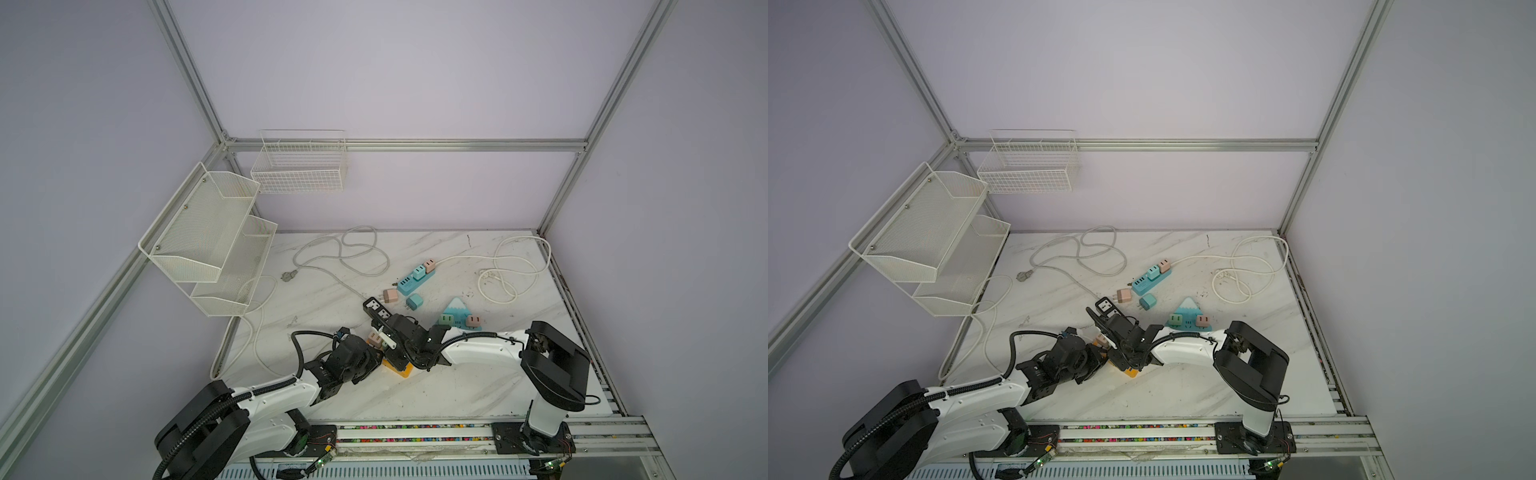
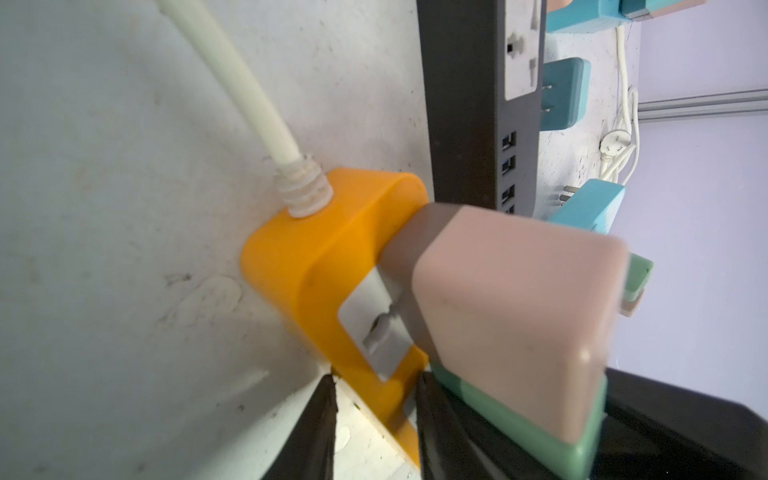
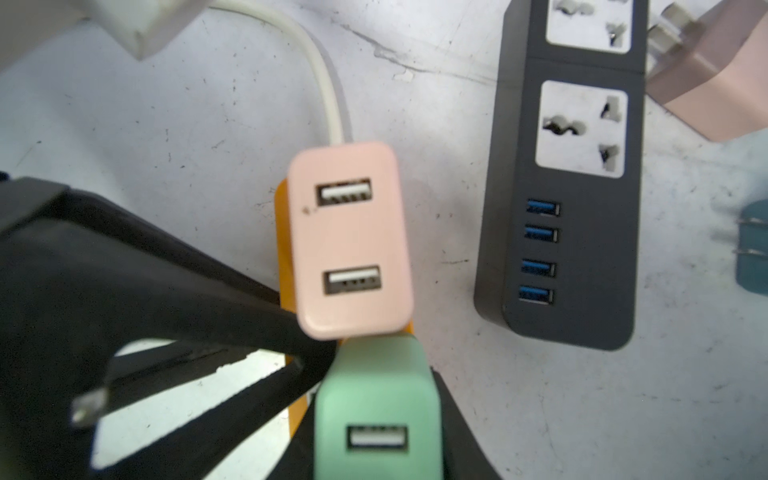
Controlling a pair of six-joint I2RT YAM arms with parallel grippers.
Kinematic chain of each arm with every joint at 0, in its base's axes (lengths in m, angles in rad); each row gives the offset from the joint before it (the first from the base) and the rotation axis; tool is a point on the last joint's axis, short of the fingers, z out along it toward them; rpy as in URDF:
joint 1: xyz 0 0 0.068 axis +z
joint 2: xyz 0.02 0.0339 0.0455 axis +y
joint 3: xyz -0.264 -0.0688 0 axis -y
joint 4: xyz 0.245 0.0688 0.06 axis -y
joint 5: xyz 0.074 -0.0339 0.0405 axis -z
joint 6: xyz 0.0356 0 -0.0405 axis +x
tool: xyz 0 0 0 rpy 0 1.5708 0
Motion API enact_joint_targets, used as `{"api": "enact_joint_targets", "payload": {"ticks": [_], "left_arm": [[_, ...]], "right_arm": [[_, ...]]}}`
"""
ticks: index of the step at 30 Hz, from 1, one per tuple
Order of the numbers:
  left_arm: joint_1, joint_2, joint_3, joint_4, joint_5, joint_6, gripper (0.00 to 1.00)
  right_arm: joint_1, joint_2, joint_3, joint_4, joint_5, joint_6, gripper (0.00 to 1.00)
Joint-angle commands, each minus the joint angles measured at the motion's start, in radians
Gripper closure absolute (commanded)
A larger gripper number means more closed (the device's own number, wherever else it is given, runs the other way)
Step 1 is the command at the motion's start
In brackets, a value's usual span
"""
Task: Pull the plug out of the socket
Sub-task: 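Pull the mint-green adapter up with the right gripper while the left holds the strip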
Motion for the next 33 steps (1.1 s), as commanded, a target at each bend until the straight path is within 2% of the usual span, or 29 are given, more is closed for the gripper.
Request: {"api": "enact_joint_targets", "payload": {"ticks": [1,7,10,15,21,27,33], "left_arm": [[-0.003,0.070,-0.055,-0.232,-0.042,0.007,0.70],[-0.001,0.075,-0.062,-0.228,-0.045,-0.001,0.71],[-0.001,0.088,-0.052,-0.234,-0.039,0.005,0.71],[0.000,0.097,-0.047,-0.238,-0.037,0.007,0.71],[-0.001,0.097,-0.047,-0.239,-0.043,0.002,0.71],[-0.002,0.090,-0.056,-0.241,-0.042,-0.005,0.71],[-0.001,0.100,-0.052,-0.237,-0.042,-0.006,0.71]], "right_arm": [[0.011,-0.047,0.008,-0.004,-0.022,-0.012,0.88],[0.017,-0.047,0.003,0.023,-0.086,-0.011,0.90],[0.006,-0.078,-0.024,0.040,-0.044,-0.017,0.90],[-0.014,-0.074,-0.018,0.021,-0.040,-0.011,0.91],[0.005,-0.088,-0.041,0.081,-0.115,0.022,0.92],[-0.009,-0.125,-0.040,0.040,-0.048,0.008,0.92],[0.009,-0.098,-0.029,0.036,-0.086,0.011,0.94]]}}
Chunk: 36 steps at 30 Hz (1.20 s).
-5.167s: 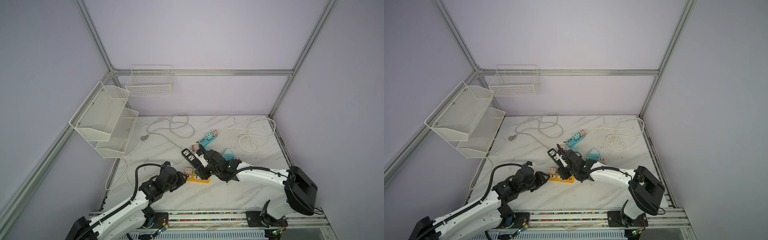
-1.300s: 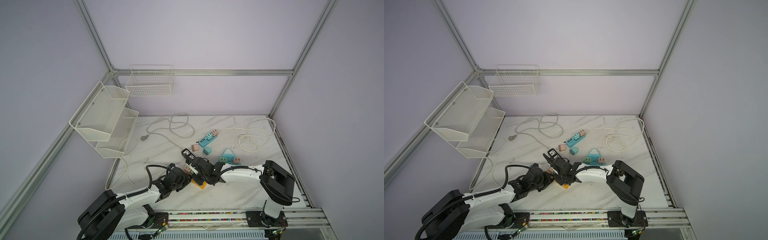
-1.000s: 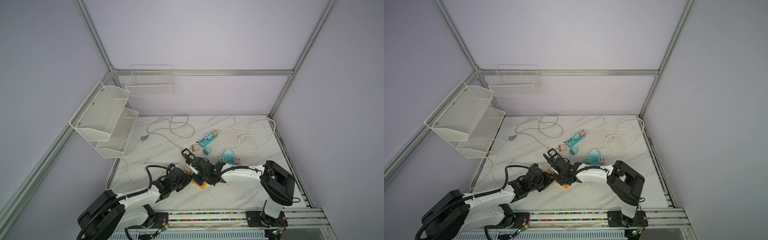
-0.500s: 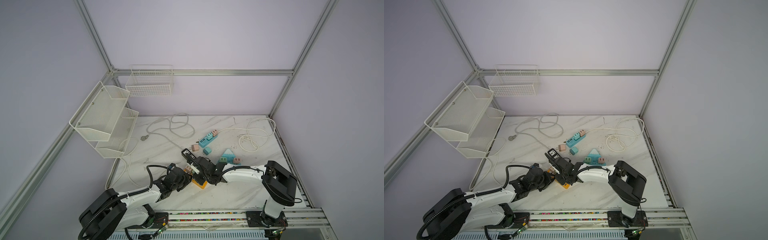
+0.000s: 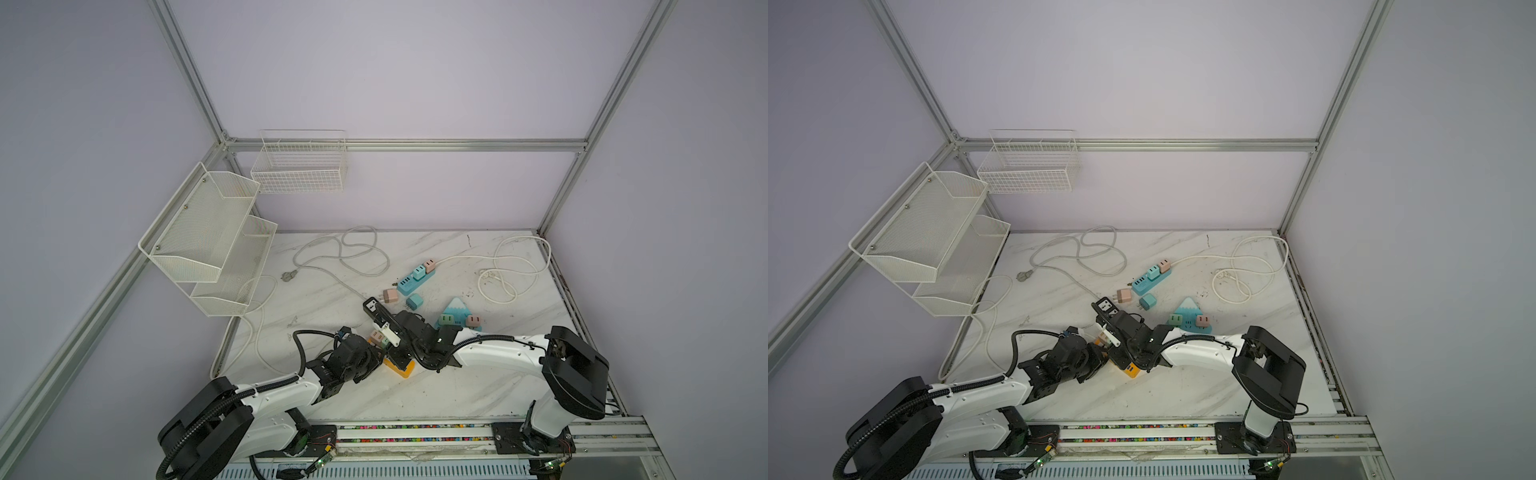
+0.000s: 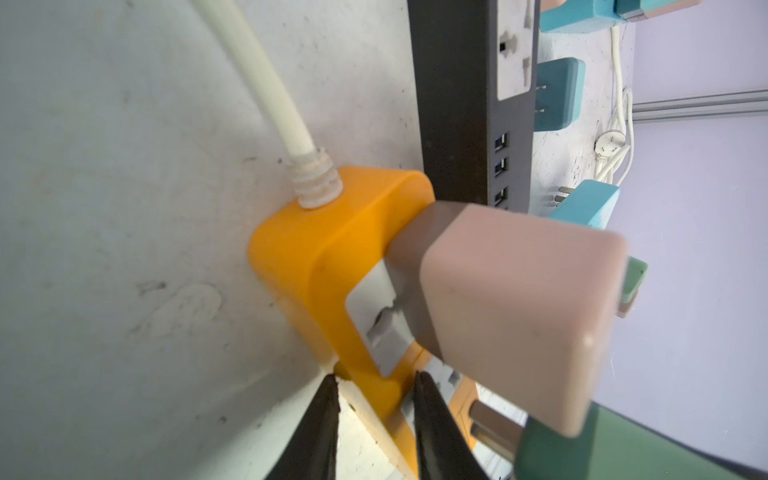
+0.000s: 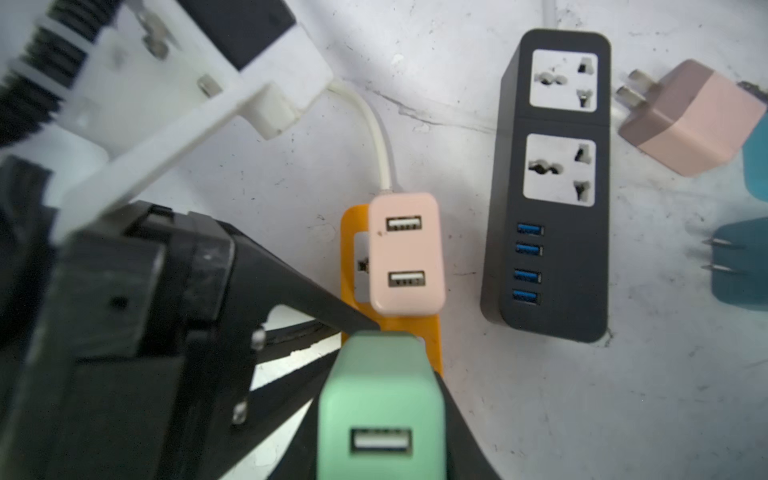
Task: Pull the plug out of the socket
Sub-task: 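Pull the mint-green adapter up with the right gripper while the left holds the strip, then lift the mint-green adapter away with the right gripper while the left releases the strip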
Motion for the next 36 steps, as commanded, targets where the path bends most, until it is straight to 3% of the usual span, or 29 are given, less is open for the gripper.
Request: {"api": "enact_joint_targets", "payload": {"ticks": [1,10,19,27,36], "left_arm": [[0.000,0.072,-0.056,-0.256,-0.043,0.003,0.71],[0.003,0.014,0.019,-0.287,-0.048,0.076,0.70],[0.007,-0.083,0.142,-0.350,-0.065,0.162,0.67],[0.014,-0.206,0.146,-0.397,-0.102,0.202,0.64],[0.030,-0.340,0.143,-0.467,-0.160,0.242,0.60]], "right_arm": [[0.011,-0.008,0.009,-0.004,-0.014,0.000,0.94],[-0.033,-0.143,-0.044,-0.006,-0.004,0.073,0.95],[-0.180,-0.253,-0.170,0.069,-0.092,0.286,0.95],[-0.227,-0.258,-0.258,0.169,-0.043,0.443,0.96],[-0.245,-0.192,-0.323,0.376,-0.076,0.582,0.96]]}}
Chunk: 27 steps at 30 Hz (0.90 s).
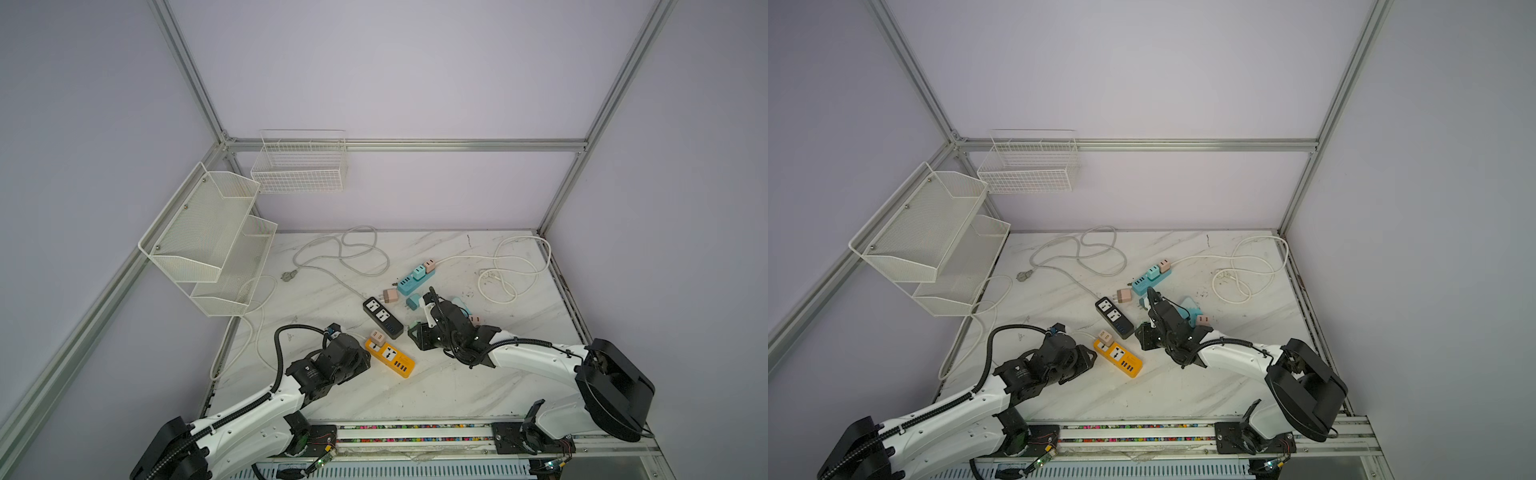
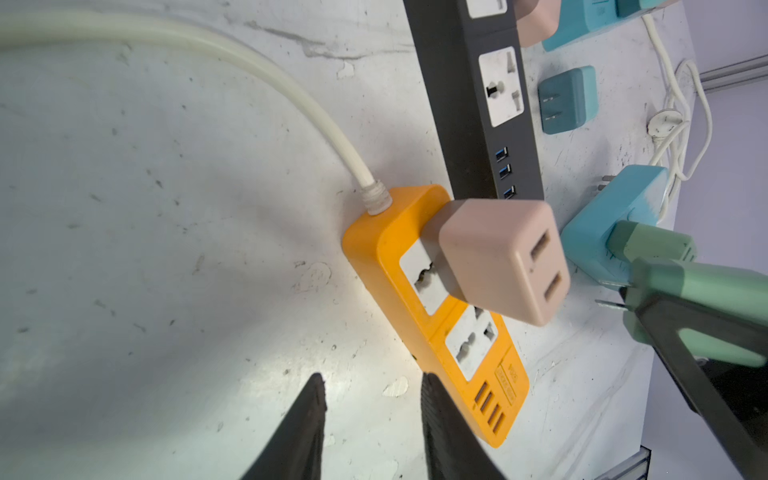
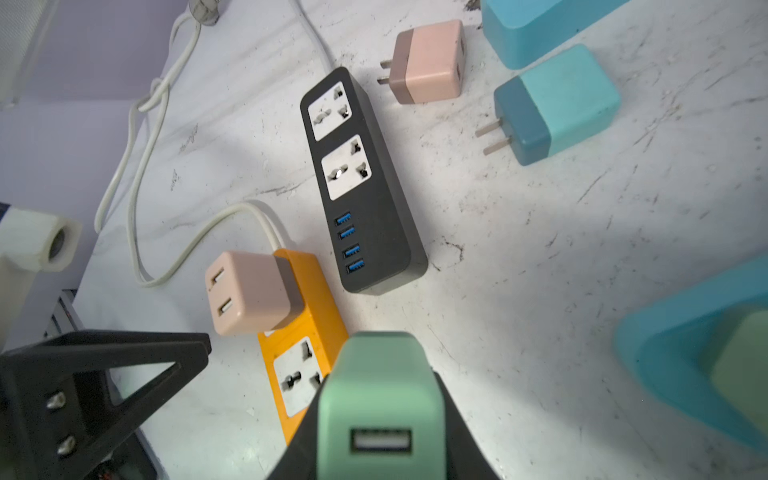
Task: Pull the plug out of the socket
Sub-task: 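Lift the mint-green adapter away with the right gripper while the left releases the strip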
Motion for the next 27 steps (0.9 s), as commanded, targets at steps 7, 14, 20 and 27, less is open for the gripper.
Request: {"api": "enact_joint_targets", "payload": {"ticks": [7,14,20,27], "left_arm": [[0.023,-0.078,0.046,-0.052,-0.063,0.064,0.58],[0.034,-0.068,0.044,-0.044,-0.060,0.081,0.56],[0.041,-0.061,0.035,-0.035,-0.059,0.083,0.54],[0.048,-0.050,0.033,-0.029,-0.050,0.086,0.53]], "right_arm": [[-0.009,0.091,-0.069,0.231,-0.055,0.141,0.96],[-0.009,0.140,-0.097,0.278,-0.060,0.158,0.96],[-0.008,0.179,-0.093,0.278,-0.050,0.154,0.94],[-0.008,0.201,-0.096,0.278,-0.040,0.148,0.91]]}}
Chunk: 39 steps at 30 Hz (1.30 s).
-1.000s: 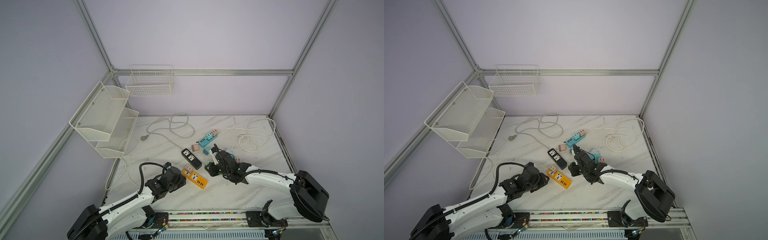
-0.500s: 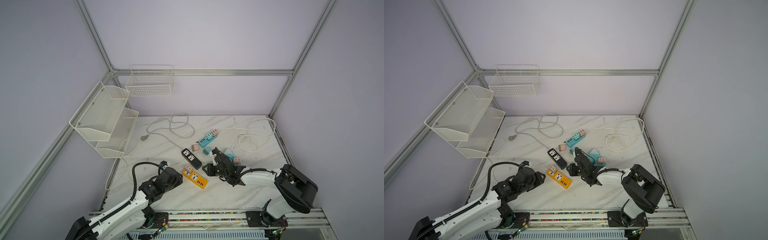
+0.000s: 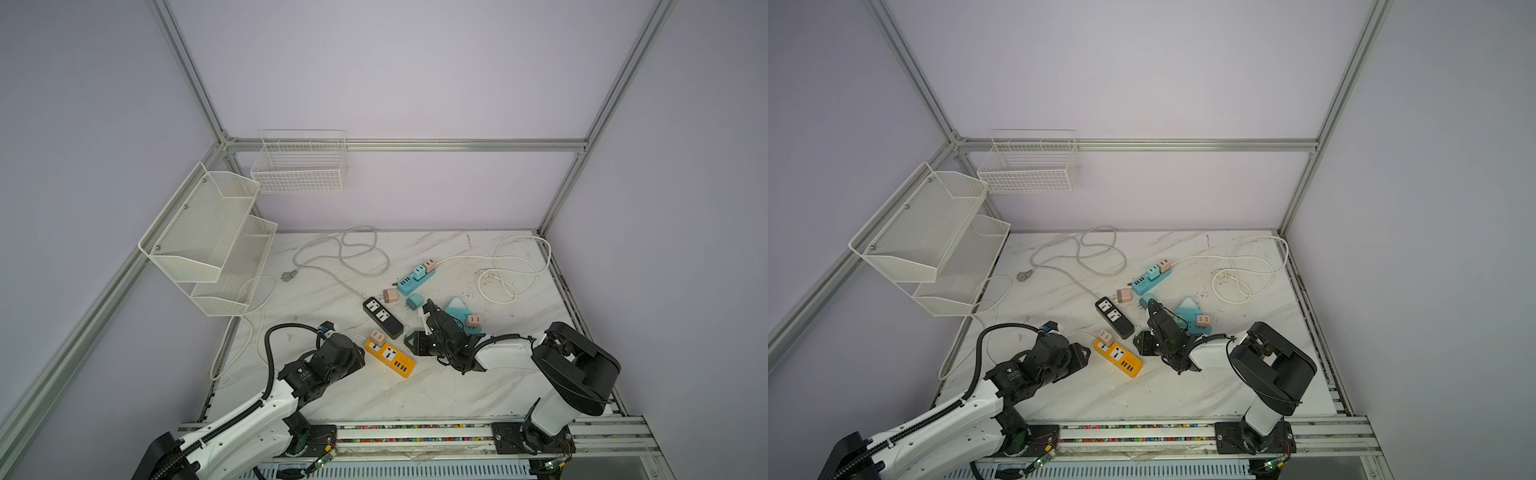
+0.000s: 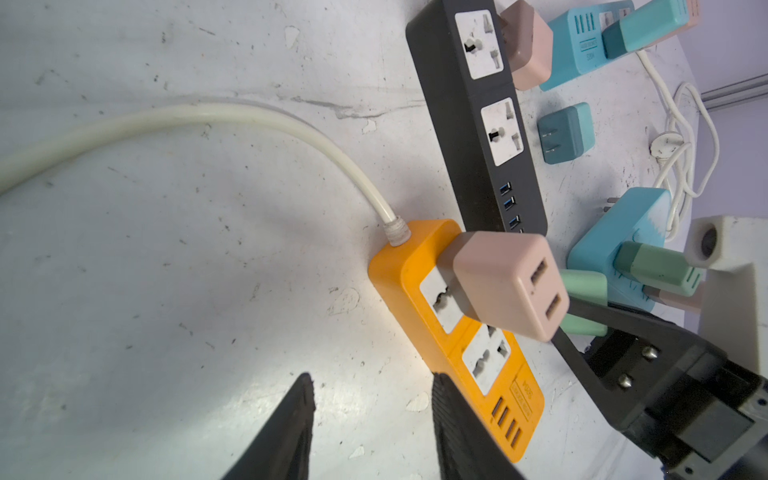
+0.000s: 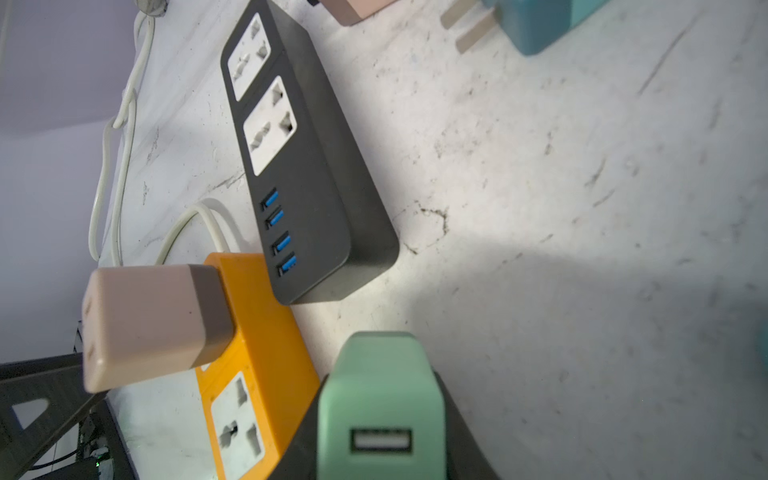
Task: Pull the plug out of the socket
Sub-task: 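Lift the mint-green adapter away with the right gripper while the left releases the strip, then open the right gripper to drop the mint-green adapter beside the yellow strip, then move the right gripper onto the pink adapter while the left clamps the yellow strip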
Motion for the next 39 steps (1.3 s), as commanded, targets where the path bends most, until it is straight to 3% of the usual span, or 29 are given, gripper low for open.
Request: {"api": "enact_joint_targets", "payload": {"ticks": [1,10,26,39], "left_arm": [[0.008,0.002,0.032,0.023,-0.009,0.020,0.53],[0.017,0.015,0.034,0.031,0.003,0.020,0.53],[0.032,0.012,0.032,0.034,0.019,0.023,0.52],[0.050,-0.012,0.031,0.024,0.026,0.040,0.52]], "right_arm": [[-0.004,0.014,-0.005,0.031,0.018,0.013,0.90],[-0.003,0.017,-0.001,-0.005,0.042,0.007,0.77],[-0.003,-0.044,0.010,-0.125,0.108,-0.020,0.40],[0.004,-0.156,0.051,-0.290,0.175,-0.076,0.26]]}}
